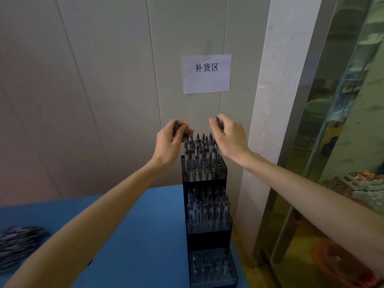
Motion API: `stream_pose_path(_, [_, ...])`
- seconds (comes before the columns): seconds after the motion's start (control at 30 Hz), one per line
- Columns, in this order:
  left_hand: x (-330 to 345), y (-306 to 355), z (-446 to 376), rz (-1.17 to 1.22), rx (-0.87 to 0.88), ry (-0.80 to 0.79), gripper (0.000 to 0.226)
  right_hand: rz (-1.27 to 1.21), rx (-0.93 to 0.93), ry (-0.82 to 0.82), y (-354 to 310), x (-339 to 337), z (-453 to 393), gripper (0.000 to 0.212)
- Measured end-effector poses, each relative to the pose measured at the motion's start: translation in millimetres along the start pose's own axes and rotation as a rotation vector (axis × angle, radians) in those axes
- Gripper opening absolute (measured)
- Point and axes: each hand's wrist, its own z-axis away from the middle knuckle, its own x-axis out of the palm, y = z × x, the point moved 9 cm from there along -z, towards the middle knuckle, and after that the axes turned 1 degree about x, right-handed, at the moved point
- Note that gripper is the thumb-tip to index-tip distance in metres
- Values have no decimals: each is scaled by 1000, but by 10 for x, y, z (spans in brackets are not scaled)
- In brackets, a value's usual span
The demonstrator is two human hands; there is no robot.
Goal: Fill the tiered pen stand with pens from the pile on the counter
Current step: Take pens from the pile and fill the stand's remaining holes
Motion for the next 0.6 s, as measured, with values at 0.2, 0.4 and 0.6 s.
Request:
stream_pose_path(0.2, [35,-204,0,-7,-89,-20,19,-46,127,146,244,-217,32,42])
stream_pose_path(0.4, [119,-411,149,-139,-110,-28,22,180,107,12,430,10,98,40])
stream_pose_path(0.6, [57,-365,174,-192,-88,57,27,175,164,-19,473,91,106,45])
